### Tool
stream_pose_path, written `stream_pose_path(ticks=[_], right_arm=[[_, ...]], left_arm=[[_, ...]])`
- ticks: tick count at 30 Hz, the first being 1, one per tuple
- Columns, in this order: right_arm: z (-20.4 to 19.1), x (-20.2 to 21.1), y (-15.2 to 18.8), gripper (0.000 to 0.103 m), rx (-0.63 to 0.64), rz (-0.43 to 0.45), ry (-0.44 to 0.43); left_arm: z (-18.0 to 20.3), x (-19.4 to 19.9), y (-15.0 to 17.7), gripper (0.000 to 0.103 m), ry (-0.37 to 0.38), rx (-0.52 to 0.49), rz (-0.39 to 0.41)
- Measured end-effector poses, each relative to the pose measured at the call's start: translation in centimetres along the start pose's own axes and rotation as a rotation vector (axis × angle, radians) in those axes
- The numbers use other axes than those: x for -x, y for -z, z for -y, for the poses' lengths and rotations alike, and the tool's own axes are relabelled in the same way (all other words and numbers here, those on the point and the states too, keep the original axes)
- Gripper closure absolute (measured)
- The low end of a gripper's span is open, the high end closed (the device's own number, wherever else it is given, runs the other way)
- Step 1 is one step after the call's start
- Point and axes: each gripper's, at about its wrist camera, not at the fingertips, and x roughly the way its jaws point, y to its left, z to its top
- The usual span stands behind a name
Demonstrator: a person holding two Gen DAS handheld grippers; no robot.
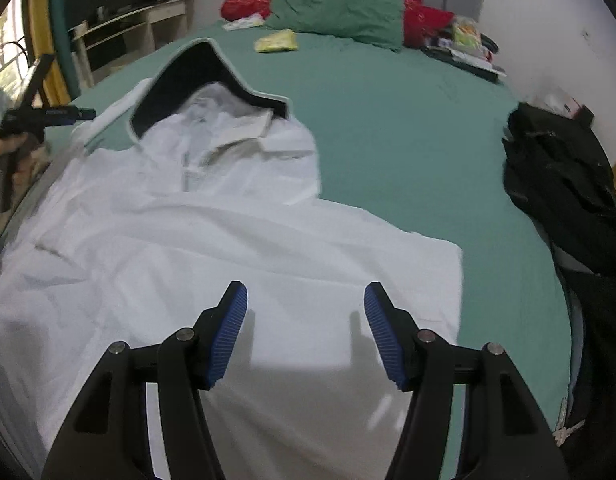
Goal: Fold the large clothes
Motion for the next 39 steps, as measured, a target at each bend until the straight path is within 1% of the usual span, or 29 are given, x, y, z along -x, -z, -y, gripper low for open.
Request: stream_pose_path(ticks=[1,2,3,4,5,7,9,11,12,13,14,15,17,19,20,21,22,23,24,25,27,30,31,32,34,36,37,39], right_arm=[[0.6,-0.1,0.0,0.042,-0.019,-0.004,0.002],[1.1,-0.2,0.0,0.042,-0.036,-0.007,-0.007],[1.7,-0.3,-0.1,0.042,-0.056,-0.004,-0.020],[2.0,-0.3,0.0,0.042,-0.068,-0.004,-0.021],[2.3,-0.4,0.1,0.042,-0.077,-0.008,-0.021],[2.7,-0.4,0.4,0.042,-0.092,-0.013,-0.024],[3.0,0.0,0.5,0.042,-0.102,-0.015,-0.024],[3.1,1.0,0.2,0.042,-0.101,0.008,-0.033],[3.2,1.5,0.1,0.042,-0.104,0.019,-0.033],[3.4,2.2,0.1,0.042,-0.108,0.033,-0.039],[3.6,2.8,0.1,0.042,-0.113,0.045,-0.046],[3.8,3.4,0.1,0.042,-0.120,0.055,-0.048],[4.3,4.5,0.2,0.042,-0.134,0.068,-0.054],[4.5,5.5,0.6,0.042,-0.134,0.073,-0.072],[4.5,5.7,0.8,0.042,-0.135,0.069,-0.077],[4.7,6.0,1.0,0.042,-0.137,0.071,-0.084],[4.8,6.2,1.2,0.042,-0.139,0.072,-0.090],[5.0,6.3,1.3,0.042,-0.142,0.068,-0.096],[5.2,6.3,1.5,0.042,-0.148,0.062,-0.101],[5.5,6.3,1.7,0.042,-0.153,0.062,-0.108],[6.0,6.2,2.2,0.042,-0.164,0.060,-0.117],[7.1,5.5,2.7,0.042,-0.196,0.046,-0.125],[7.3,5.3,2.8,0.042,-0.206,0.039,-0.124],[7.6,5.0,2.8,0.042,-0.216,0.031,-0.126],[8.1,4.4,2.7,0.042,-0.236,0.023,-0.136],[8.7,3.7,2.5,0.042,-0.267,-0.003,-0.142],[8.9,3.6,2.4,0.042,-0.272,-0.002,-0.147],[9.2,3.4,2.2,0.042,-0.283,-0.005,-0.132]], left_arm=[[-0.1,-1.2,-0.1,0.047,-0.006,-0.007,-0.020],[-0.2,-2.8,0.0,0.060,-0.011,-0.007,-0.061],[-0.5,-3.2,0.1,0.066,-0.016,-0.006,-0.055],[-0.4,-3.0,0.1,0.094,-0.031,-0.017,-0.011],[-0.5,-3.0,-0.1,0.100,-0.042,-0.020,-0.018],[-1.2,-1.7,-0.7,0.101,-0.011,0.044,0.011],[-1.4,0.6,-0.8,0.101,-0.006,0.060,0.063],[-0.5,4.5,-1.0,0.101,0.028,0.052,0.113],[0.2,5.6,-0.9,0.101,0.046,0.048,0.120],[1.1,7.7,-0.7,0.101,0.085,0.039,0.120],[1.6,8.8,-0.4,0.101,0.106,0.034,0.115],[2.6,10.5,0.2,0.101,0.139,0.022,0.101],[3.9,12.2,1.5,0.101,0.194,0.014,0.057],[5.6,13.4,3.8,0.100,0.265,0.002,-0.040],[6.3,13.6,5.1,0.100,0.287,0.004,-0.085],[7.0,13.5,6.5,0.100,0.311,-0.004,-0.160],[7.4,13.3,7.4,0.098,0.326,-0.017,-0.205],[7.6,13.2,7.9,0.097,0.325,-0.030,-0.226],[7.8,13.1,8.3,0.090,0.301,-0.052,-0.238],[7.8,13.0,8.2,0.076,0.280,-0.060,-0.238],[7.5,12.6,7.2,0.060,0.271,-0.043,-0.217],[7.9,11.4,5.0,0.057,0.251,-0.033,-0.173],[8.3,10.2,3.7,0.056,0.244,-0.036,-0.152],[8.5,9.3,3.1,0.056,0.232,-0.033,-0.148],[9.0,6.2,1.5,0.056,0.186,-0.025,-0.151],[9.0,4.2,1.2,0.056,0.156,-0.018,-0.158],[8.9,2.7,0.9,0.056,0.119,-0.017,-0.163],[8.6,0.8,0.9,0.056,0.083,-0.015,-0.178]])
